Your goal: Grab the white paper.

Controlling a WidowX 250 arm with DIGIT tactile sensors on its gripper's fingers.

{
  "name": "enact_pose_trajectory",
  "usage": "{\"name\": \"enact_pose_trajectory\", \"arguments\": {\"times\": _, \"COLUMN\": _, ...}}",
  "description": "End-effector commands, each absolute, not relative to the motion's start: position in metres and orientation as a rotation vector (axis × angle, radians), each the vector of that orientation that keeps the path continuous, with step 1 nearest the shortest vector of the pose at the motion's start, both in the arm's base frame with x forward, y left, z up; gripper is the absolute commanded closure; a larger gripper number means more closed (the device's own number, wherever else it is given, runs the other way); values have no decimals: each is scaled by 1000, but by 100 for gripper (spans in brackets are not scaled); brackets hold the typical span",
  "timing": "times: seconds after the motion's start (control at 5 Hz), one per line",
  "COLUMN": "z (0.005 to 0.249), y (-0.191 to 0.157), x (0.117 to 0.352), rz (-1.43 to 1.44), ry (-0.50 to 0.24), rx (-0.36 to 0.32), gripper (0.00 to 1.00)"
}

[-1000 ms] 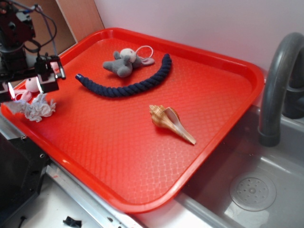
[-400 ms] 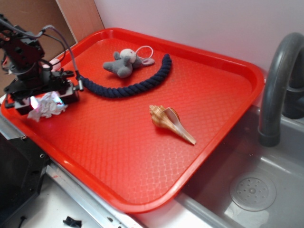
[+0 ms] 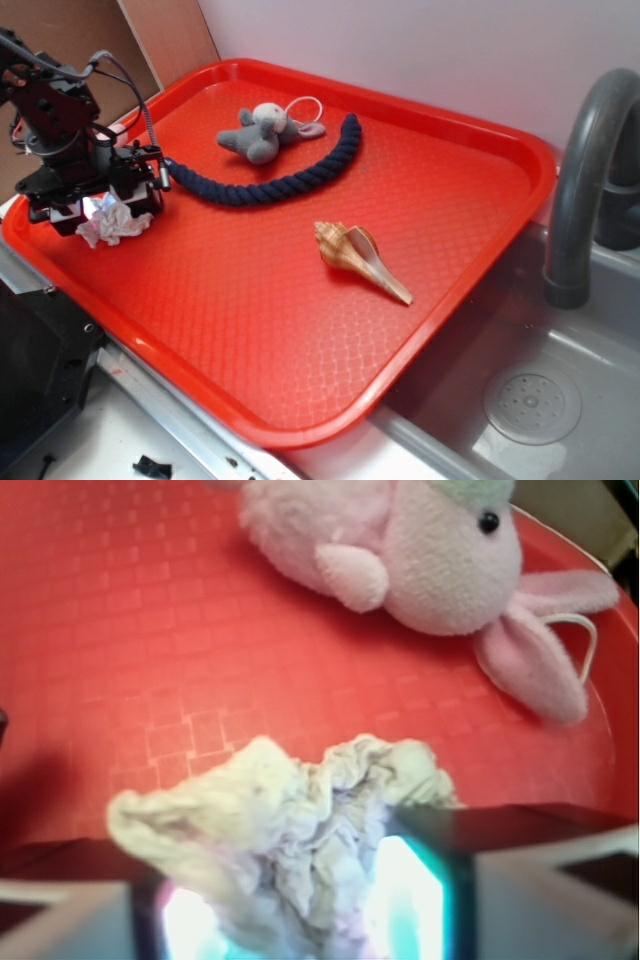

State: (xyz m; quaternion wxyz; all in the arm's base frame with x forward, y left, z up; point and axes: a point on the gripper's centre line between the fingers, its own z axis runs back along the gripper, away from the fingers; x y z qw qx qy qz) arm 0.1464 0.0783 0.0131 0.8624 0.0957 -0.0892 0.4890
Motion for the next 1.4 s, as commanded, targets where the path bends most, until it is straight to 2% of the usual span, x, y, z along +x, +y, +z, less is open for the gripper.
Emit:
{"name": "enact_pose_trajectory", "arguments": {"times": 0.0, "z": 37, "y": 72, "x": 145, "rz": 845, "ry": -156, "rx": 162, "gripper": 100}}
{"name": "enact_pose_trajectory", "arguments": {"times": 0.2, "z": 70, "y": 61, "x": 160, "rz": 614, "ry": -81, "rx": 153, "gripper": 100}}
{"name": "enact_pose_trajectory", "arguments": {"times": 0.4, "z": 109, "y": 31, "x": 171, "rz": 371, "ry": -99, "rx": 61, "gripper": 100}}
{"name": "enact_pose_trajectory", "arguments": {"times": 0.6, "z": 147, "y": -5, "x": 179, "rz": 191, "ry": -115, "rx": 0, "gripper": 100}}
{"name": "enact_pose_trajectory", "arguments": {"times": 0.8, "z": 177, "y": -30, "x": 179, "rz": 152, "ry": -153, "rx": -48, "gripper": 100}}
{"name": "enact_pose_trajectory", "arguments": {"times": 1.0, "z": 197, "y": -49, "x": 177, "rz": 128, "ry": -185, "rx": -90, "gripper": 100}}
{"name": "enact_pose_trajectory", "arguments": {"times": 1.2, "z": 184, "y": -40, "x": 181, "rz": 173, "ry": -106, "rx": -59, "gripper": 100}}
